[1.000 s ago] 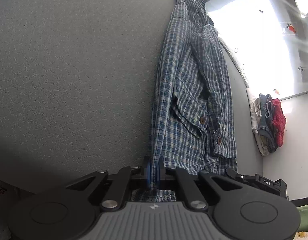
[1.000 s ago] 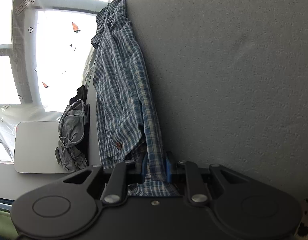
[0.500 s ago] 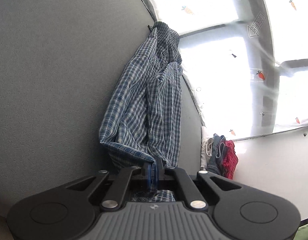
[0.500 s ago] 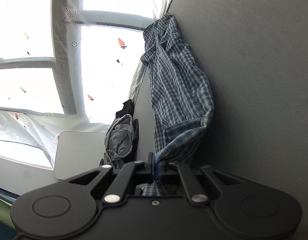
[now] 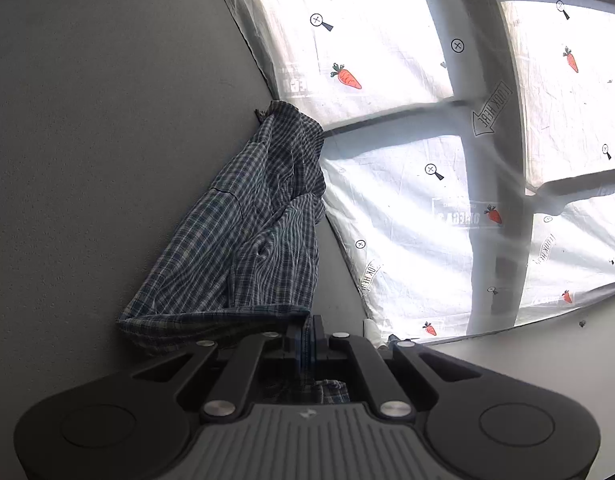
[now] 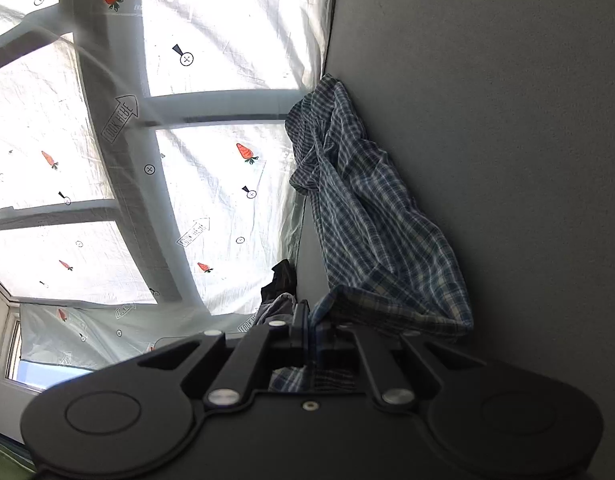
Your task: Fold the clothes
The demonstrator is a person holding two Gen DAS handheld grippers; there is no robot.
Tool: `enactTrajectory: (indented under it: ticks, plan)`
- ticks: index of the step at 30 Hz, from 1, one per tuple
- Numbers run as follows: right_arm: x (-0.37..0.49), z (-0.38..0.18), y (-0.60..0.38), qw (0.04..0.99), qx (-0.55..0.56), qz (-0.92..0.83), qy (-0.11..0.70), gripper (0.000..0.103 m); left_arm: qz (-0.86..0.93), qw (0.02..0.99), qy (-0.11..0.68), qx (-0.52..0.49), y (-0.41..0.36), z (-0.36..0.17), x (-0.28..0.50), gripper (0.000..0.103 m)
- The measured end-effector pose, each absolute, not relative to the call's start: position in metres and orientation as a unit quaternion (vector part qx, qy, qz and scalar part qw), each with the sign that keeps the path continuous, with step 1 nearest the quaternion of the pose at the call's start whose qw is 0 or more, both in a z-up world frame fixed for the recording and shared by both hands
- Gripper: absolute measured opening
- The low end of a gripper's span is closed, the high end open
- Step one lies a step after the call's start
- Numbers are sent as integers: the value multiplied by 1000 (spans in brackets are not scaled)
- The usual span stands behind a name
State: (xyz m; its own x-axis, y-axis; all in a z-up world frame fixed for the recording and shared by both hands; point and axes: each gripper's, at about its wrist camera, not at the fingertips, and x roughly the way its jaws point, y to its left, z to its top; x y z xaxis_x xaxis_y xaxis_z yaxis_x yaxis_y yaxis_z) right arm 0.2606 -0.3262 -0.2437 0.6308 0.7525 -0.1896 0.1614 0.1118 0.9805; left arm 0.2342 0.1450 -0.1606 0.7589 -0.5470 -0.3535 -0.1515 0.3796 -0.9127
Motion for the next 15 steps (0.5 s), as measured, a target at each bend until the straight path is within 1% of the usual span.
enactTrajectory:
  ticks: [10, 12, 15]
  plan:
    - [326, -258, -321, 639, 640, 205, 375, 4, -112, 767, 333, -537, 150, -168, 303, 3]
    - [340, -266, -320, 631, 648, 196, 379, 7, -107, 764, 340, -538, 151, -175, 322, 3]
    - [362, -279, -321, 621, 660, 173, 386, 9, -101, 759, 356, -536, 151, -189, 351, 3]
